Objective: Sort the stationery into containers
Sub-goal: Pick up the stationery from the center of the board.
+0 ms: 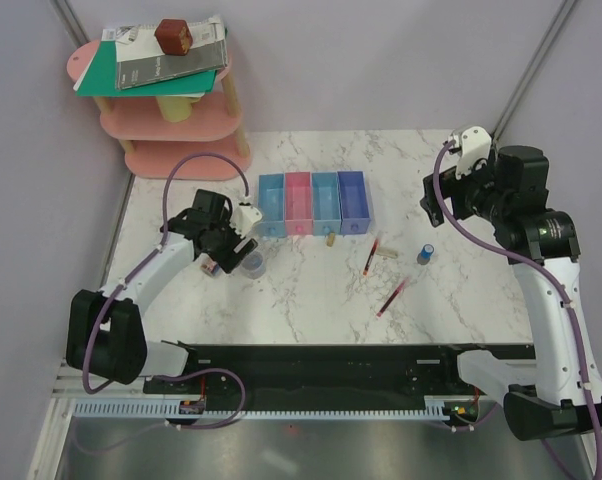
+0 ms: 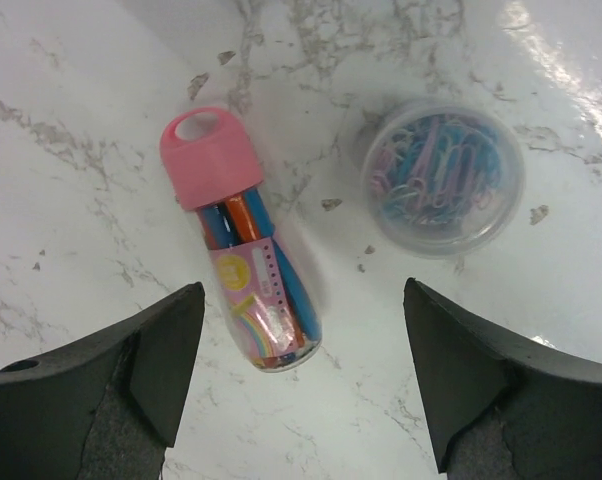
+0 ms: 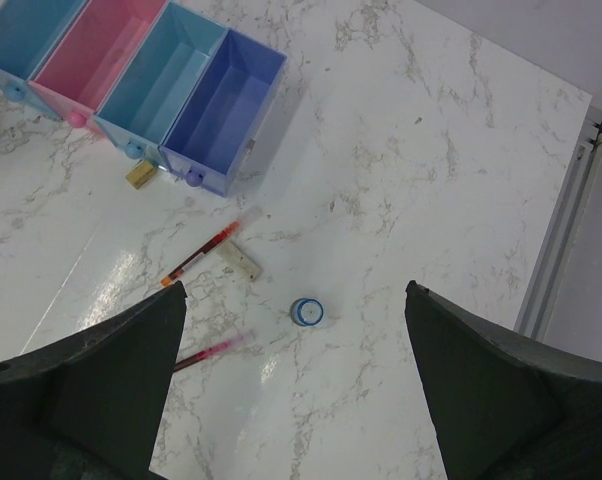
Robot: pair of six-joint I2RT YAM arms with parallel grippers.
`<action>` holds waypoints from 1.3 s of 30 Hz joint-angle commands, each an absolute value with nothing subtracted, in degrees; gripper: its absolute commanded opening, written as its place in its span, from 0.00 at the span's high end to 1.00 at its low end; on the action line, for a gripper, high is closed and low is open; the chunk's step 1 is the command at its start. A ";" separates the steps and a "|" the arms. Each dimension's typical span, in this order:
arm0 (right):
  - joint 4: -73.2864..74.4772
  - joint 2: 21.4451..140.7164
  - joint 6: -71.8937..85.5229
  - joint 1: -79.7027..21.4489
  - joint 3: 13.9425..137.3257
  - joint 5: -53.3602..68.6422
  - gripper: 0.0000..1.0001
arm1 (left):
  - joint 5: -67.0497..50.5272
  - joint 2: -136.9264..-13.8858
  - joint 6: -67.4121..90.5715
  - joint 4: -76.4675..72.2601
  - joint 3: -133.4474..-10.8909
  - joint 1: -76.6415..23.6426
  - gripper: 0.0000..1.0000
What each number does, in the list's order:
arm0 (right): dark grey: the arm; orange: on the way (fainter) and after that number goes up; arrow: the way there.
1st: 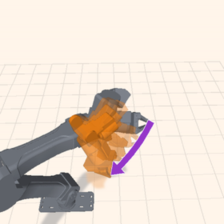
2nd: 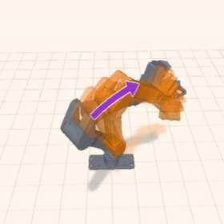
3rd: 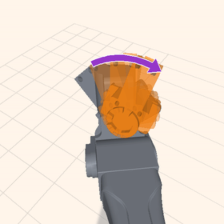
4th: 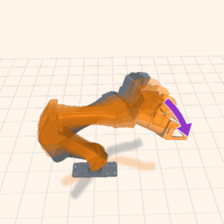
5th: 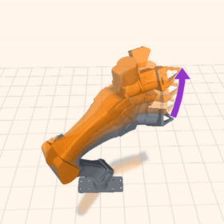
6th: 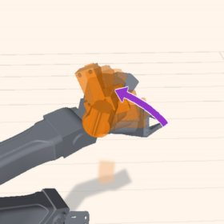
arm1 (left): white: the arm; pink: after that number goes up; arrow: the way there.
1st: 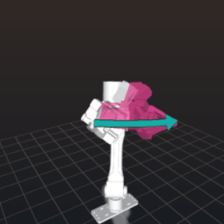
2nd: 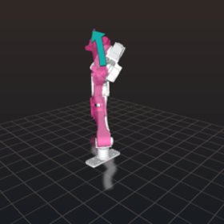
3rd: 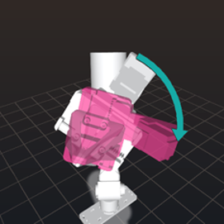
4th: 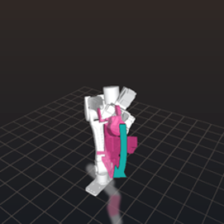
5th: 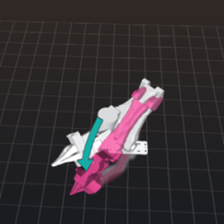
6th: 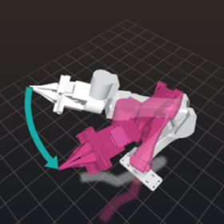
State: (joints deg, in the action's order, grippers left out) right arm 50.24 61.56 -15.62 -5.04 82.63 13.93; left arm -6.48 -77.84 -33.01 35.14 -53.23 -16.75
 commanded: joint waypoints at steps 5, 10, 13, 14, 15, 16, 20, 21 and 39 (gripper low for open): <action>50.62 59.33 -15.82 -5.27 82.35 15.21 0.02 | -3.34 -75.67 -34.63 26.63 -48.96 -11.08 0.12; 50.71 59.15 -15.38 -5.27 82.27 15.73 0.02 | -2.81 -77.95 -34.98 24.00 -46.94 -9.58 0.13; 50.71 58.80 -15.21 -5.27 82.18 15.73 0.02 | -2.11 -79.71 -34.72 22.33 -46.06 -9.14 0.13; 50.71 58.71 -15.12 -5.36 82.09 15.73 0.02 | -2.02 -79.98 -34.37 22.06 -45.88 -9.05 0.13; 50.71 58.62 -15.12 -5.27 82.09 15.82 0.02 | -1.93 -80.85 -34.37 21.80 -45.62 -8.97 0.13; 50.71 58.54 -15.12 -5.27 82.09 15.99 0.02 | -1.76 -81.21 -34.37 20.75 -45.44 -8.70 0.13; 50.98 58.45 -14.33 -5.27 82.97 16.70 0.02 | -1.85 -83.23 -34.19 18.11 -44.47 -8.35 0.15; 51.15 58.53 -13.98 -5.27 83.14 16.79 0.02 | -1.85 -83.93 -34.02 17.76 -44.39 -8.35 0.16; 50.62 60.91 -14.33 -5.27 84.90 16.26 0.02 | -1.93 -86.31 -40.08 21.17 -40.26 -8.26 0.83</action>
